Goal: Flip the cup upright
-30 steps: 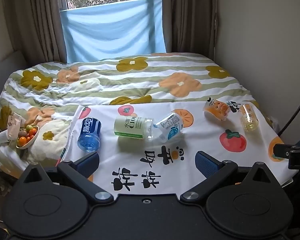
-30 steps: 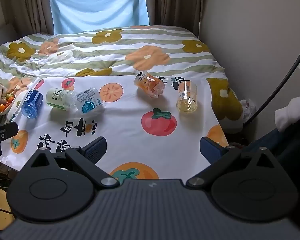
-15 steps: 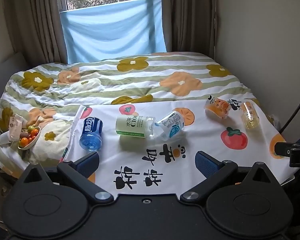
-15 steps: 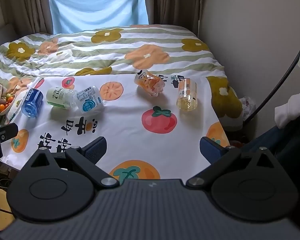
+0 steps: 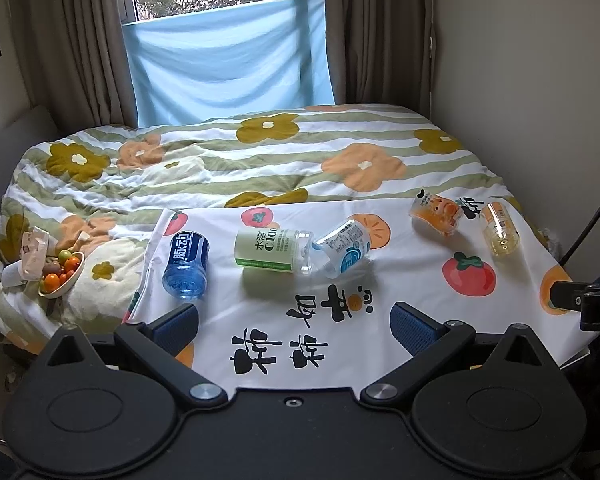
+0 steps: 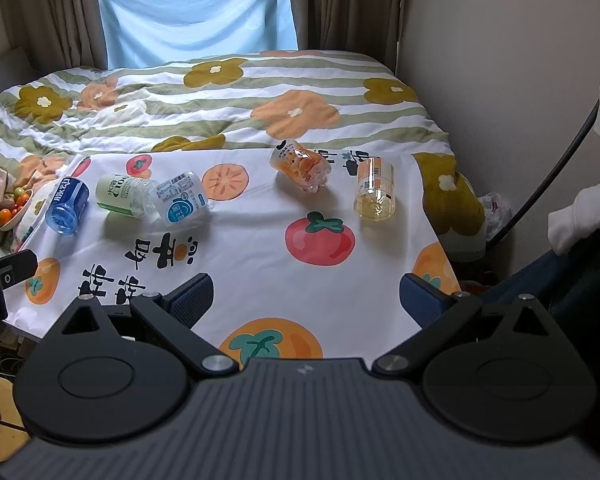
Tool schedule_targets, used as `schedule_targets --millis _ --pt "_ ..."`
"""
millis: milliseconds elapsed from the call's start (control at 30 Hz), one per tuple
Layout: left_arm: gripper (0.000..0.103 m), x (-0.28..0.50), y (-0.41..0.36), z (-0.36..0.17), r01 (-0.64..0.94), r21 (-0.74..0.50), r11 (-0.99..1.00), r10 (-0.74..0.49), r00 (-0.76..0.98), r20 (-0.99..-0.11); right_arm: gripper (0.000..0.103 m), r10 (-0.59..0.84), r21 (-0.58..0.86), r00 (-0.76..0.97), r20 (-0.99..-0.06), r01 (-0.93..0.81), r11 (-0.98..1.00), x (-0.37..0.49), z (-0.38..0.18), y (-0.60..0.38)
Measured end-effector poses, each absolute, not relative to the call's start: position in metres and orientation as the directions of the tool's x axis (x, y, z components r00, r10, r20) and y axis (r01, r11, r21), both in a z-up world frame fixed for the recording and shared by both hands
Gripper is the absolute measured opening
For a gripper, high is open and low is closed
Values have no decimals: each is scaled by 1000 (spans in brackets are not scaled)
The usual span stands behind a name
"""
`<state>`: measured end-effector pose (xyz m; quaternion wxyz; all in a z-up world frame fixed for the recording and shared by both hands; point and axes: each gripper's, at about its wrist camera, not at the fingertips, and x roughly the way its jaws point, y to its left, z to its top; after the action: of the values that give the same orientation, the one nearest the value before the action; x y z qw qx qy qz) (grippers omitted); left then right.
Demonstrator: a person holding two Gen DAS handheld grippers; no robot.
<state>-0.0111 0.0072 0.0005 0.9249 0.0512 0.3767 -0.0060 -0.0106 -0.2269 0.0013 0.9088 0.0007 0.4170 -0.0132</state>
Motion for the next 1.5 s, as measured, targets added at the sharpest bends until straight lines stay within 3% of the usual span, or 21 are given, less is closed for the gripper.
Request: schedule_targets --millis 1500 --pt "103 -13 11 0 50 89 995 26 716 -698 103 -23 -9 653 -757 25 1000 -11 3 -223"
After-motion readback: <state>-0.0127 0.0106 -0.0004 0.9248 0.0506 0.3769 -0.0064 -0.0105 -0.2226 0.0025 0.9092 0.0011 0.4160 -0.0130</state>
